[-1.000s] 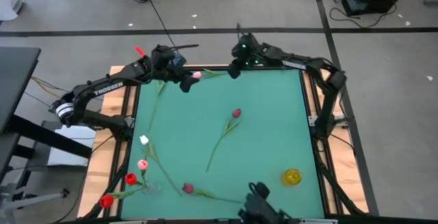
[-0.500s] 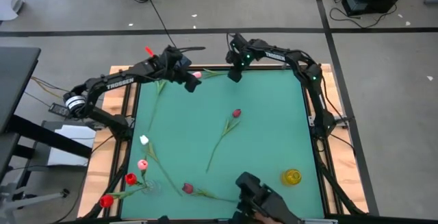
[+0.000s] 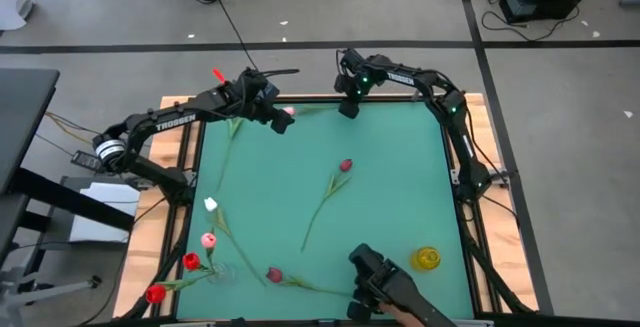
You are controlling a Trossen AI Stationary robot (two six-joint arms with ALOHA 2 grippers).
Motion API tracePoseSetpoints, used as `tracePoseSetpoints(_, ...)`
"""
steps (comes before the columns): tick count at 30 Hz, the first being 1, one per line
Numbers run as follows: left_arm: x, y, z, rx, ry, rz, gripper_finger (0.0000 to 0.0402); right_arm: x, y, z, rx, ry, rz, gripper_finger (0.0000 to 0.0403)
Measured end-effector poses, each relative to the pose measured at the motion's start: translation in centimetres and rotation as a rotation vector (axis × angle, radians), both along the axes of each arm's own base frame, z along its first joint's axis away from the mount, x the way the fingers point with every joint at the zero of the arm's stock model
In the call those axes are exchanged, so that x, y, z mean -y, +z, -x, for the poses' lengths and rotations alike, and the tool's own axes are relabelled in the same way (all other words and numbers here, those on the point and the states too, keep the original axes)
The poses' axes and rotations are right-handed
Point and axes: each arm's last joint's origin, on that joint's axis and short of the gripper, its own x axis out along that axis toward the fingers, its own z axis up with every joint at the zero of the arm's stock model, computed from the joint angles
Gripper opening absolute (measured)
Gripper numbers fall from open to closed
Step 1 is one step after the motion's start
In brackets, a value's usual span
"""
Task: Sort flowers into vase by color
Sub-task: Put the pink tulip into the white transparent vase
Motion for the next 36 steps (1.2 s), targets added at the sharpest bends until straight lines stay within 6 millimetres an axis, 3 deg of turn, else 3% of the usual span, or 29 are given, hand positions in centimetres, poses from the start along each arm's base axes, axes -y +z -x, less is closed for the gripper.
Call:
tracePoseSetpoints(6,0.0,0.1,-0.1,0.000,0.006,-0.016,0.0274,0.0,0.0,-0.1,-0.057,0.106,0.116,0.0110)
tracePoseSetpoints(14,-0.1,0.1,-0.1,-0.012,-0.006,-0.049,0.0274,-0.2,-0.2,0.1,-0.074,0.151,0.102,0.0108)
tracePoseSetpoints(19,-0.1,0.1,0.0,-0.024,-0.004,-0.072,0.0274,-0.6,-0.4,0.4,-0.110,0.158,0.062,0.0066)
tracePoseSetpoints(21,-0.1,0.1,0.0,-0.026,-0.009,-0.077,0.0274,-1.1,-0.3,0.6,-0.131,0.144,0.002,0.0039)
tracePoseSetpoints(25,-0.1,0.1,0.0,-0.028,-0.014,-0.083,0.0274,-3.4,1.0,1.1,-0.153,0.127,-0.314,0.0008)
tracePoseSetpoints(28,-0.1,0.1,0.0,-0.026,-0.013,-0.085,0.0274,-4.5,2.1,0.7,-0.160,0.134,-0.392,0.0027)
tracePoseSetpoints(36,-0.2,0.2,-0.1,-0.018,-0.006,-0.085,0.0274,-4.3,2.8,-2.2,-0.171,0.054,-0.117,0.0105)
